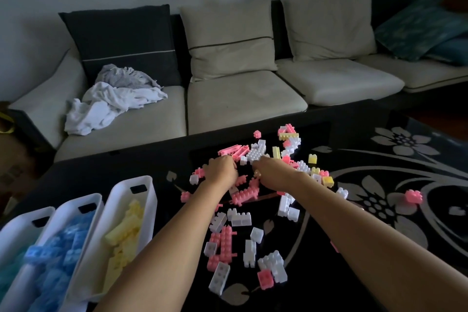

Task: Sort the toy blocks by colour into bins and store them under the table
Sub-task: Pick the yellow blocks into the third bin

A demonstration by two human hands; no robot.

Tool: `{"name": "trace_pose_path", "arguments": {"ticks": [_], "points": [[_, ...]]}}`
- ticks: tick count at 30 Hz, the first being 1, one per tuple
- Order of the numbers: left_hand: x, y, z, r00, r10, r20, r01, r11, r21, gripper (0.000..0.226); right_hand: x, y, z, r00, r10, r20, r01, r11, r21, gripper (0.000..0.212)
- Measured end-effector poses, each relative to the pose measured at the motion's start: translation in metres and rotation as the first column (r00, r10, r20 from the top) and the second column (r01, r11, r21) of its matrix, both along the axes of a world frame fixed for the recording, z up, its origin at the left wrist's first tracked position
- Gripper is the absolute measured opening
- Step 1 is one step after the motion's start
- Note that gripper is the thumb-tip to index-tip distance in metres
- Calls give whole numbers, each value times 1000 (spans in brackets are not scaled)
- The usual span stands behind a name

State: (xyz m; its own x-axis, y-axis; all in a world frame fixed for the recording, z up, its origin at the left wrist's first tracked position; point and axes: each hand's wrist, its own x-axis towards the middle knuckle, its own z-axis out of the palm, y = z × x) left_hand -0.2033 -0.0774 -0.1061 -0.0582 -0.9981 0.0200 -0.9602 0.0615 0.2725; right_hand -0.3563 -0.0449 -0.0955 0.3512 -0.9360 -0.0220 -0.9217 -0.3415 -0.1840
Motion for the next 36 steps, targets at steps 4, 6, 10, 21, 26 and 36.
{"name": "trace_pose_path", "arguments": {"ticks": [4,6,10,21,26,36], "points": [[1,5,2,1000,-21,12,21,1000,13,19,-5,8,-3,999,43,7,-44,998,35,28],[-2,12,9,994,-49,-93,45,998,-42,19,-9,15,-2,996,25,89,-29,999,44,26],[-17,28,36,642,92,-761,12,991,130,9,-28,32,14,880,-132,456,138,990,19,24],[-84,14,46,-39,504,-863,188,852,489,29,-135,79,35,-476,-548,688,-169,825,540,11],[-109,-2,40,899,-85,-429,146,983,112,31,-134,76,12,421,-495,761,426,848,316,10],[-116,-17,9,970,-242,-26,242,970,9,25,-122,63,-3,833,-498,242,494,866,82,27]]}}
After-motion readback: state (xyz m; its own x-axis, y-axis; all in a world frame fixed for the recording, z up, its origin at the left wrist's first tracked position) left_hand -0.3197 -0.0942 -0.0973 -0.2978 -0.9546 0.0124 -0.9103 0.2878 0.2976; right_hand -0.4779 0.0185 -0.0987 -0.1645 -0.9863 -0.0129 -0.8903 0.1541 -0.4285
